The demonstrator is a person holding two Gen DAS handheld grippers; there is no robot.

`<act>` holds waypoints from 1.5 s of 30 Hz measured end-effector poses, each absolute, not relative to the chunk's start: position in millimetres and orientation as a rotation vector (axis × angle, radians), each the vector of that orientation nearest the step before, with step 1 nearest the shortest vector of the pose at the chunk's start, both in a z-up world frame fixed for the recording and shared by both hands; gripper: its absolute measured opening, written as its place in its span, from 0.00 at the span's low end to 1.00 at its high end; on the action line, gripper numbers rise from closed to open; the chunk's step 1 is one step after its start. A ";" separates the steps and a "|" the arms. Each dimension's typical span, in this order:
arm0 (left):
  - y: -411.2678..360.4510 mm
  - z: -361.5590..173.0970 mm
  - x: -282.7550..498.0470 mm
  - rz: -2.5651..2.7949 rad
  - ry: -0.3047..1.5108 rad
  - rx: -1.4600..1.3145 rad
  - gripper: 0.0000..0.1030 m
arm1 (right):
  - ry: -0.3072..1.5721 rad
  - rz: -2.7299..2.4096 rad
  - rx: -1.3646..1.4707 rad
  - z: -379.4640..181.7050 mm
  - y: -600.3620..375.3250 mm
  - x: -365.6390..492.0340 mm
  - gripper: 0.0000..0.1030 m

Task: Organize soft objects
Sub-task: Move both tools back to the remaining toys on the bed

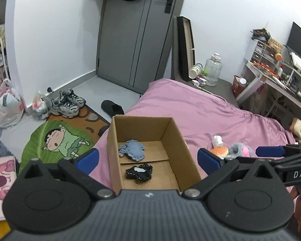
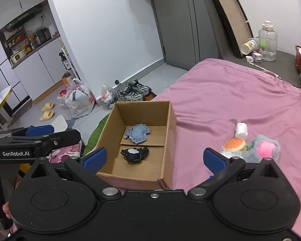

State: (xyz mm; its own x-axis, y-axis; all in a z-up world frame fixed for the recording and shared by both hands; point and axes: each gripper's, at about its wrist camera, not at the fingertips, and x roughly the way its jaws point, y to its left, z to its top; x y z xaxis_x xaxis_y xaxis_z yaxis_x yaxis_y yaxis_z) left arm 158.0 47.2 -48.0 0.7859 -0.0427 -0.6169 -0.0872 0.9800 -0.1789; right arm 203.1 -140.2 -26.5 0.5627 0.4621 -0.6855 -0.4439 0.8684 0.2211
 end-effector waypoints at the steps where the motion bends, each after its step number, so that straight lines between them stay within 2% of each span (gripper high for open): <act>1: 43.0 -45.9 156.7 0.018 0.670 -0.196 1.00 | 0.814 0.531 0.026 -25.6 -143.9 201.9 1.00; 24: -13.7 -17.7 156.8 -0.044 0.713 -0.072 1.00 | 0.772 0.456 0.096 -14.3 -228.1 189.1 1.00; 36: -48.7 -34.4 172.7 -0.135 0.744 -0.024 0.98 | 0.770 0.402 0.141 -28.3 -260.6 190.6 1.00; 45: -78.5 -58.1 197.4 -0.207 0.776 0.000 0.92 | 0.820 0.352 0.178 -50.0 -288.8 207.2 0.90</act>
